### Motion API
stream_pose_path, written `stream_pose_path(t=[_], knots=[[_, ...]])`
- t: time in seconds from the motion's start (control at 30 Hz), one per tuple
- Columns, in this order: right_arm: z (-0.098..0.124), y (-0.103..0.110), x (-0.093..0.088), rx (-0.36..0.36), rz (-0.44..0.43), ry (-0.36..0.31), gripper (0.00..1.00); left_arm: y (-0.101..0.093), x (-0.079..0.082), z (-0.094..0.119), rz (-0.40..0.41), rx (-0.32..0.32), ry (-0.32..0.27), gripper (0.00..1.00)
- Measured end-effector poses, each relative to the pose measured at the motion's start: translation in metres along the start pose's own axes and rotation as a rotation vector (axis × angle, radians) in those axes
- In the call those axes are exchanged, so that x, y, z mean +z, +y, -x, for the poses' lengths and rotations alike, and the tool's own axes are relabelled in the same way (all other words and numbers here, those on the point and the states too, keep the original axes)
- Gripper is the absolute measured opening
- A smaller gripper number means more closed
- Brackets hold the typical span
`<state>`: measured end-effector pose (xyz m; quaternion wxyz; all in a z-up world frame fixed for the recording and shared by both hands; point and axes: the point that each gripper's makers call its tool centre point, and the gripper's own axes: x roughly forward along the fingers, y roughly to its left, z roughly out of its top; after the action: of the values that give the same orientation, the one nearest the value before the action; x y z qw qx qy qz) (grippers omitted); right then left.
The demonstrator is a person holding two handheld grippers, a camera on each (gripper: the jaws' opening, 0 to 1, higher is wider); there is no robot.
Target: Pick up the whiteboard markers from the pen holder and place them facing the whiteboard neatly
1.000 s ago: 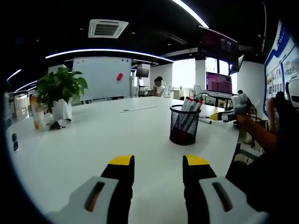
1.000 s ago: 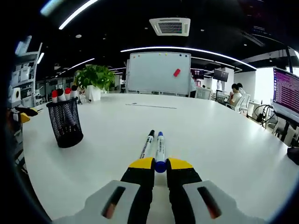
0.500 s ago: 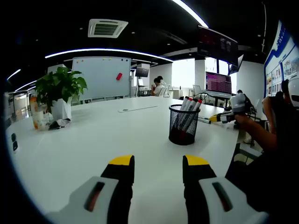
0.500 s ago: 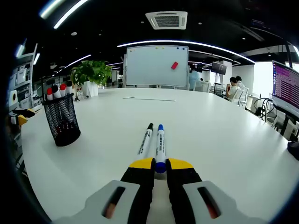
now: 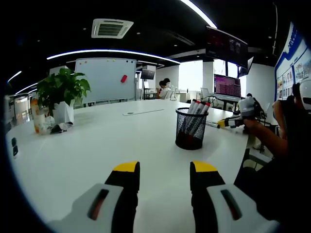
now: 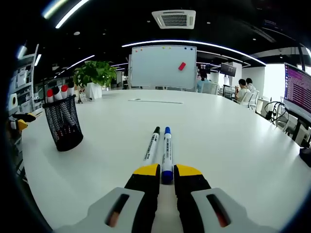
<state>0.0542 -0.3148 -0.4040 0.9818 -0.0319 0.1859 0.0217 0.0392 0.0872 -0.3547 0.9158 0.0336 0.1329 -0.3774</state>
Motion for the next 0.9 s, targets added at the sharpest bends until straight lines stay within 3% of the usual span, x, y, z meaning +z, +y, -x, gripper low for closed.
stream_pose_path(t=[0.23,0.47,0.6,0.7,0.9], knots=[[0.003,-0.004,0.01,0.002,0.006,-0.034,0.18,-0.001,0.001,0.0,0.001,-0.003,-0.002,0.43],[0.002,-0.008,0.008,-0.008,0.011,-0.034,0.21,0.0,0.001,0.0,0.001,-0.001,-0.003,0.43],[0.006,-0.008,0.02,0.002,0.021,-0.079,0.32,0.0,0.002,0.001,-0.001,0.001,-0.006,0.43],[0.012,-0.008,0.031,0.004,0.031,-0.125,0.48,0.001,0.003,0.001,-0.001,0.002,-0.007,0.43],[0.02,-0.008,0.044,0.015,0.004,-0.165,0.49,0.0,0.003,0.001,-0.003,0.0,-0.008,0.43]])
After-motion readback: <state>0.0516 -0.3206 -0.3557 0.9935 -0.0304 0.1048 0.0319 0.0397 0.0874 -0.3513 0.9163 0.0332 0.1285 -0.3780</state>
